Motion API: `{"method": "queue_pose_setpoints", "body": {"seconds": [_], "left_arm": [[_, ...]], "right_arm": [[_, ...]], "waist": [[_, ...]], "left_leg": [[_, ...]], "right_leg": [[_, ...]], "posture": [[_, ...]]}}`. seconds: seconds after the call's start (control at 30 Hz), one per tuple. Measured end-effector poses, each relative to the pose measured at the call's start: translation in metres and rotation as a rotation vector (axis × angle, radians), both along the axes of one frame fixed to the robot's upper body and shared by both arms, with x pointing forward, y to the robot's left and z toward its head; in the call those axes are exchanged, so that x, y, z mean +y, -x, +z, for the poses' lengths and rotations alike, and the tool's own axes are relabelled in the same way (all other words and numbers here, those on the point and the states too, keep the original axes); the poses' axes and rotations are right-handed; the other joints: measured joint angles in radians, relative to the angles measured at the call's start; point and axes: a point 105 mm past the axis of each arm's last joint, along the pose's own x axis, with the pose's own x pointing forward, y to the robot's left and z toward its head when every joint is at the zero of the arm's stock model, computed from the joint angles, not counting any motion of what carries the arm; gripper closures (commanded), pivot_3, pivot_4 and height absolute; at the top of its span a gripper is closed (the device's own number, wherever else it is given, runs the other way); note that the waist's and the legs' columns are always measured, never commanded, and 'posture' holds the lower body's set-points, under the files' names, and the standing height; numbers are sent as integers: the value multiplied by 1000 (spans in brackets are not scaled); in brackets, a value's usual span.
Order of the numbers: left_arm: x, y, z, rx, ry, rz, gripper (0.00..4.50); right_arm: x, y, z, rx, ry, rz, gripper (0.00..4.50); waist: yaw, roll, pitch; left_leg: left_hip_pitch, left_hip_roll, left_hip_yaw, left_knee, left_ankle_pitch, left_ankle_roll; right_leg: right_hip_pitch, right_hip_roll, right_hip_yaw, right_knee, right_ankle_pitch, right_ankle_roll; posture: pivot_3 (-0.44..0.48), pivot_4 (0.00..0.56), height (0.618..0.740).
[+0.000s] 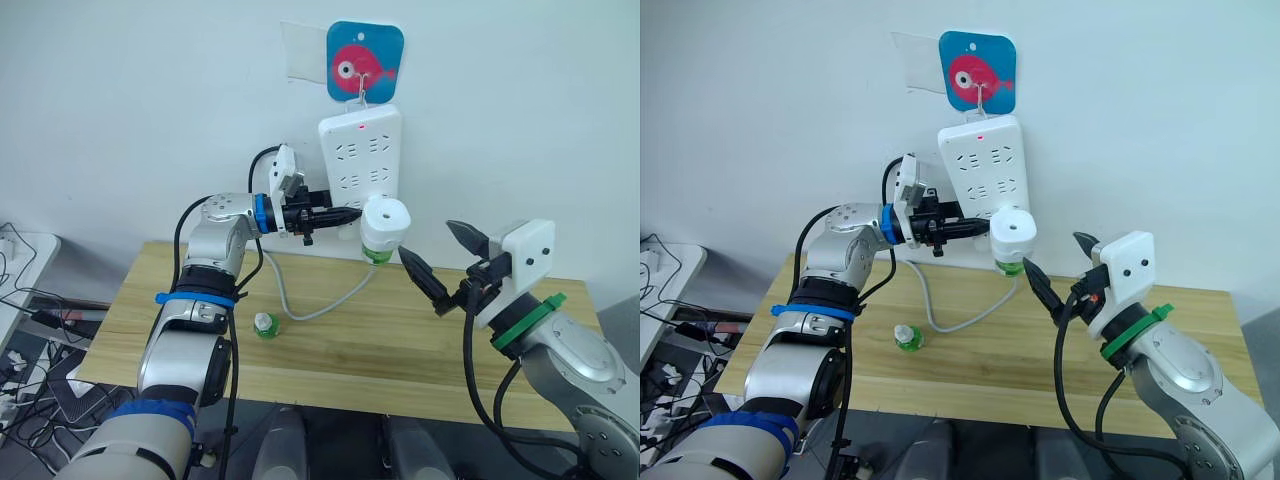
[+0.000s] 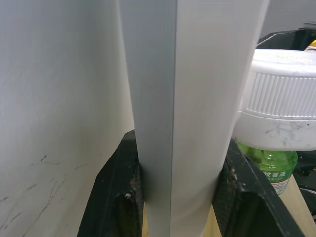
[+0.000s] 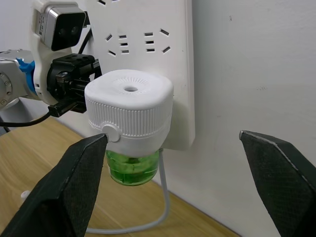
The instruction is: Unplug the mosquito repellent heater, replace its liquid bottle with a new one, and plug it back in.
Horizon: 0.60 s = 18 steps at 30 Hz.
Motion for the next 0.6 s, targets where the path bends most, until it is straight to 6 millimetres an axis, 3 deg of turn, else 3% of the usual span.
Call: {"method": "queue_pose_setpoints", "body": {"seconds": [0.3,0.6], "left_arm": [[-12,-3,4,0,31,86,3150],[-14,2,6,-9,56,125,3150]], "right_arm": [[19,-4,-4,36,-73,-76,0],[39,-11,9,4,-136,-167,0]], "waist": [[-7,-1,18],[-13,0,28]], "left_leg": [[-1,0,-3,0,4,-7],[-1,0,-4,0,6,-11]], "right_leg": [[0,-1,-2,1,1,1],[0,-1,-2,1,1,2]], "posture": [[58,289,740],[50,303,740]]}}
